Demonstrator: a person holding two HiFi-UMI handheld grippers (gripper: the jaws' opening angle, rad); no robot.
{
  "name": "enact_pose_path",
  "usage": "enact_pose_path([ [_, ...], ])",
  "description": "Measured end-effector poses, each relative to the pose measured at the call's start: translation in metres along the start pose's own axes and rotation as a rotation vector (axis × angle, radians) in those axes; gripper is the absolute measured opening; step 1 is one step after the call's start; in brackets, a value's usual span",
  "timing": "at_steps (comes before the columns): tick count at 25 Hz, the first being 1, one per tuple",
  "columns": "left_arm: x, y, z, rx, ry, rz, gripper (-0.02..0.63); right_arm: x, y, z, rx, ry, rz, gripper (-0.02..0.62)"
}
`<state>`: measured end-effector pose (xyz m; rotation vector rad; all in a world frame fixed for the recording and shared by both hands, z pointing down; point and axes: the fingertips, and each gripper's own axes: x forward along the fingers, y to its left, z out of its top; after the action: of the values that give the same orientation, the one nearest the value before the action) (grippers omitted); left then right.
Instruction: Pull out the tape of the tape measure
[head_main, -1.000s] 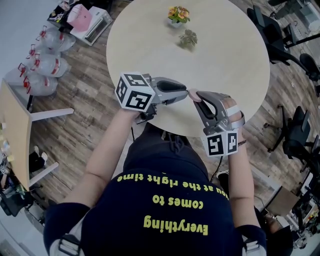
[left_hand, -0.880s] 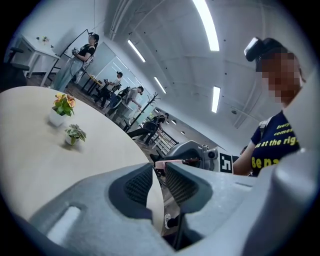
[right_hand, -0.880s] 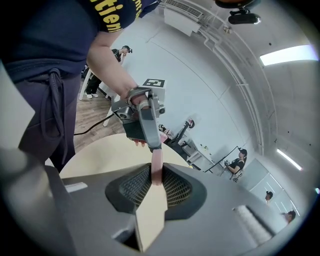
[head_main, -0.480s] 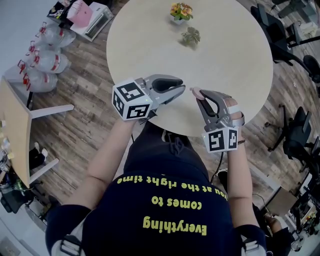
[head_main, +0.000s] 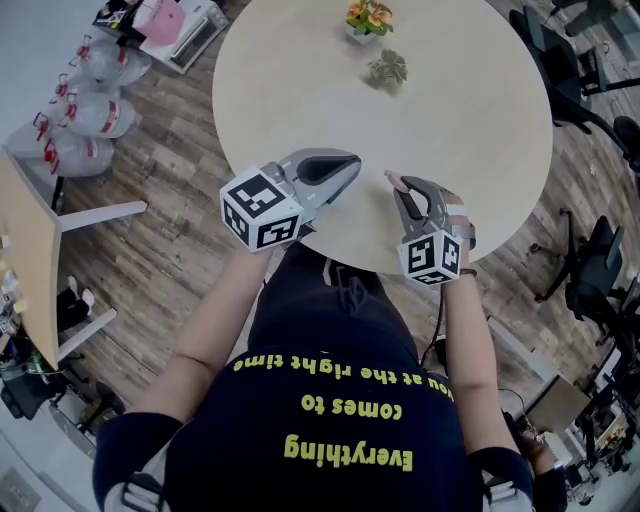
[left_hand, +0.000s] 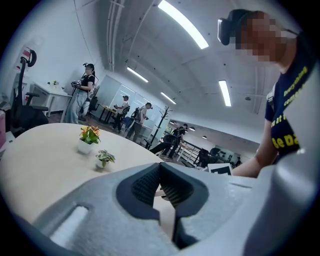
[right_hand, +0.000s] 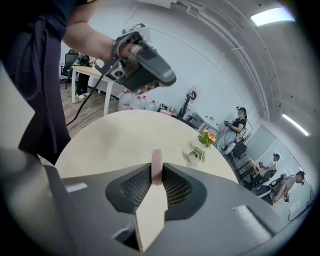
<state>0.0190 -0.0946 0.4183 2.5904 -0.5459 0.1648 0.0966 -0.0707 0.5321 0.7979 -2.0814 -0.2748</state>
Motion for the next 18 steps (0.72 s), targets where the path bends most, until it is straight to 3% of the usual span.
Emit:
enact_pose_path([
  [10,-0.014,0.021,-0.010,-0.033,0.008,0.045,0.003,0.063,0.019,-0.054,0.056,0.162,0.025,0.084],
  [18,-0.026,0.028,-0.018,-0.043,0.028,0.075,0.003,0.080,0.021,-0.067,0.135,0.196,0.017,0.095],
])
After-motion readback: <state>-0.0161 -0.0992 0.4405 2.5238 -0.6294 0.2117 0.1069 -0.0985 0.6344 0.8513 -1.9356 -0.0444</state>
